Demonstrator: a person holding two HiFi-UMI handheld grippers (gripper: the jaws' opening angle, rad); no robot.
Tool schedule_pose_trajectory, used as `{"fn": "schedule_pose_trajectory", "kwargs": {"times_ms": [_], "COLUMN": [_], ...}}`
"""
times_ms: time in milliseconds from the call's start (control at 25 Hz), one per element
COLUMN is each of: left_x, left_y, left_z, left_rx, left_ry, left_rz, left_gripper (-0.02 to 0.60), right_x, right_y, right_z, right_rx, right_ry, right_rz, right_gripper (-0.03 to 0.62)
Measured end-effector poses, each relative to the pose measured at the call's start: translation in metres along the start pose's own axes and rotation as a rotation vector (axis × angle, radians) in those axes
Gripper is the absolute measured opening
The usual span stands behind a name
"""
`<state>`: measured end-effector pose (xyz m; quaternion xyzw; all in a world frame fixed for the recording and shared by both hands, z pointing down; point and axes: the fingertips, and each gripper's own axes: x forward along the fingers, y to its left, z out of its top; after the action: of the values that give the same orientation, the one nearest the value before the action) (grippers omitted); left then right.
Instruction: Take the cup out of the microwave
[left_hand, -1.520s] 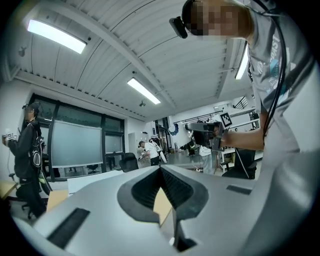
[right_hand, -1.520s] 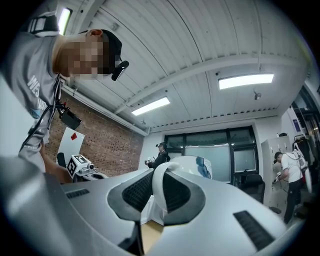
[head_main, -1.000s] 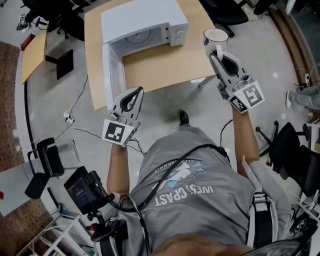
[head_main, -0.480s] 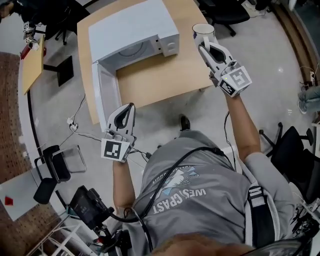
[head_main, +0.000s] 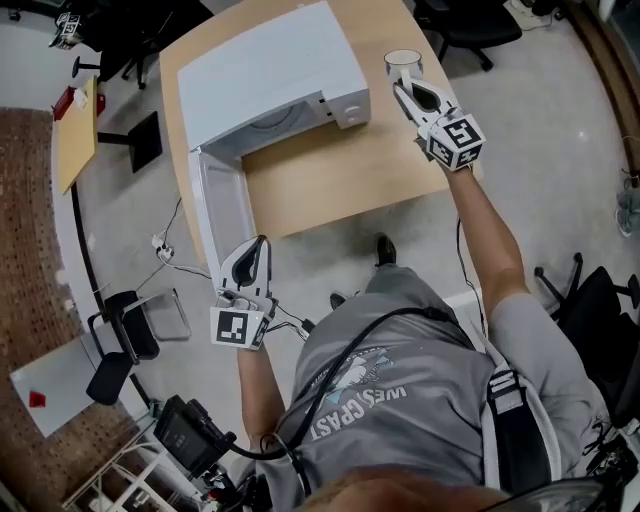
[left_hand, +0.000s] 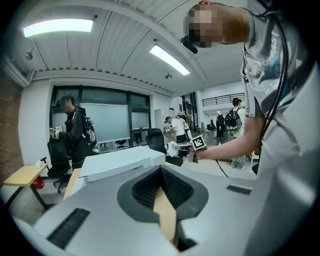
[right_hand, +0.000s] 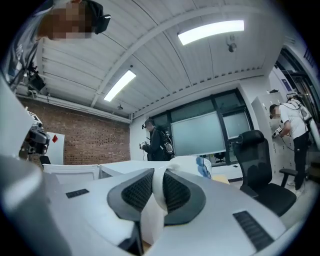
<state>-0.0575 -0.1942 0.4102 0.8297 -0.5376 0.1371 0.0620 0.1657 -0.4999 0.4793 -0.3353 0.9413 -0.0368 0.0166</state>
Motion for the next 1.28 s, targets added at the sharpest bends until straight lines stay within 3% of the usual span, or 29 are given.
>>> {"fn": "schedule_pose_trajectory", "kwargs": {"times_ms": [600, 960, 1280], "left_x": [0.059, 0.076, 0.089], "left_y": [0.012, 0.021, 0.022], "left_z": [-0.04, -0.069, -0.084], "left_rx": [-0.098, -0.125, -0.161], "left_ry": [0.118, 0.168, 0.179], "left_rz": [0.007, 0.006, 0.009], "left_gripper": [0.043, 0.043, 0.043], "right_x": [0.086, 0.118, 0.113], "right_y": [-0.093, -0.109, -0.1], "right_z": [-0.137, -0.179, -0.199], "right_rx": [0.094, 0.088, 0.089], "right_ry": [0.17, 0.159, 0.114], "right_rz": [-0.044, -0.056, -0.064], "right_gripper": [0.054, 0.054, 0.054]}}
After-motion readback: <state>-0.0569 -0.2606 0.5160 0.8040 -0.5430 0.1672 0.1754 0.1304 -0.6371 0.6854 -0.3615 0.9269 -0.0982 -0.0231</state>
